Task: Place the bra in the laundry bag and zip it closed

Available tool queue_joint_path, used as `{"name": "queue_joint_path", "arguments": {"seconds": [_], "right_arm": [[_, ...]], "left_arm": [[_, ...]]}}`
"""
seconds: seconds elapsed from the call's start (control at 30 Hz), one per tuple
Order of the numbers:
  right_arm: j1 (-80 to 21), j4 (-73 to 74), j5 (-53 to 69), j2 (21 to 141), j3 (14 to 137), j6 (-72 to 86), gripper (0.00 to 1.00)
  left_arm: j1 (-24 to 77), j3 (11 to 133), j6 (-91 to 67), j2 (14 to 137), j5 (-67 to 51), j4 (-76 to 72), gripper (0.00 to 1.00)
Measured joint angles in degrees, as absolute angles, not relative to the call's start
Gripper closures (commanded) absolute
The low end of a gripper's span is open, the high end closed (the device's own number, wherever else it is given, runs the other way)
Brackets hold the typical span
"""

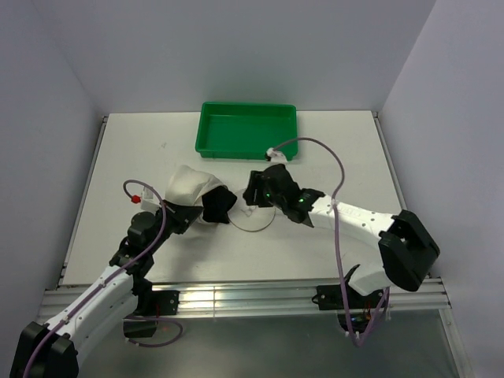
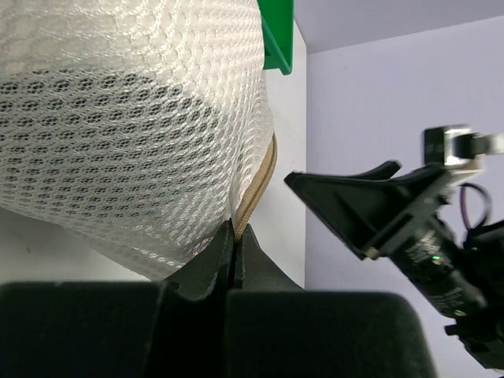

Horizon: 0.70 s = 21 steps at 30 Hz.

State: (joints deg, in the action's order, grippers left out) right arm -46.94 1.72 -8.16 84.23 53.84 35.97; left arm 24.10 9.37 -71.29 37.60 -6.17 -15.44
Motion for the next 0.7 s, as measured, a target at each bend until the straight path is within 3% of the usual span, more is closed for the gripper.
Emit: {"name": "queue_joint_path", "arguments": {"seconds": [0.03, 0.1, 0.2, 0.23, 0.33, 0.6, 0.67, 0.7], "right_arm": [[-45.8, 2.2, -8.6, 82.5, 51.5, 35.8, 0.58], [-43.0, 3.2, -9.8, 80.0, 47.1, 35.5, 0.62], [-40.3, 5.6, -12.6, 79.2, 42.4, 35.4, 0.55], [-39.9, 6.4, -12.9, 79.3, 41.2, 35.4, 0.47], [-39.9, 7.8, -13.1, 80.4, 39.9, 35.3, 0.42], [-40.0, 3.5, -14.4, 89.8, 42.2, 35.0, 0.51], [-40.0, 2.2, -14.4, 91.6, 43.0, 34.7, 0.88], [-40.0, 1.5, -14.0, 92.3, 43.3, 34.6, 1.0]], "left_arm": [[24.1, 9.4, -71.1, 37.6, -6.2, -15.7, 1.0], [24.1, 9.4, -70.6, 37.6, -6.2, -16.0, 1.0], [24.1, 9.4, -69.8, 37.6, -6.2, -16.3, 1.0], [24.1, 9.4, -69.7, 37.6, -6.2, -16.4, 1.0], [24.1, 9.4, -69.6, 38.1, -6.2, -17.1, 1.0], [24.2, 9.4, -68.6, 40.4, -6.7, -18.2, 1.0], [24.3, 9.4, -68.3, 40.4, -6.7, -18.3, 1.0], [24.3, 9.4, -68.1, 40.6, -6.7, -18.3, 1.0]]}}
